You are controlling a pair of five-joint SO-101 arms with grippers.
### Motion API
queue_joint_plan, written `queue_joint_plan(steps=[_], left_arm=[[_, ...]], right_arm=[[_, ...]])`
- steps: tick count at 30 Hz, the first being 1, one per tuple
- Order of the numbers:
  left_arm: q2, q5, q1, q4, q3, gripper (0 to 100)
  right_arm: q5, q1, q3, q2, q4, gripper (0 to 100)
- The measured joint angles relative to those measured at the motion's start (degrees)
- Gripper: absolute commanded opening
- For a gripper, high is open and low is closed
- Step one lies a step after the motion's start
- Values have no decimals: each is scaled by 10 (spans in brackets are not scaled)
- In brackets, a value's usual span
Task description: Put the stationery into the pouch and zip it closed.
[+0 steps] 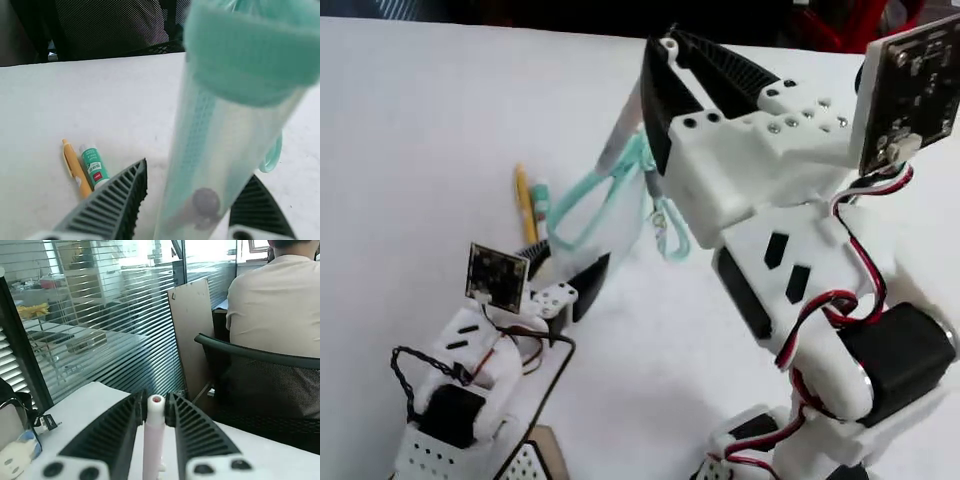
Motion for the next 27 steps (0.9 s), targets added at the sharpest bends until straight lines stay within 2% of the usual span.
queue_joint_plan(steps=[16, 27], left_arm=[[0, 0, 0, 0, 0, 264], [0, 0, 0, 0, 0, 264]], right_arm=[[4, -15, 42, 1, 31, 17], [127, -101, 142, 1, 35, 17]])
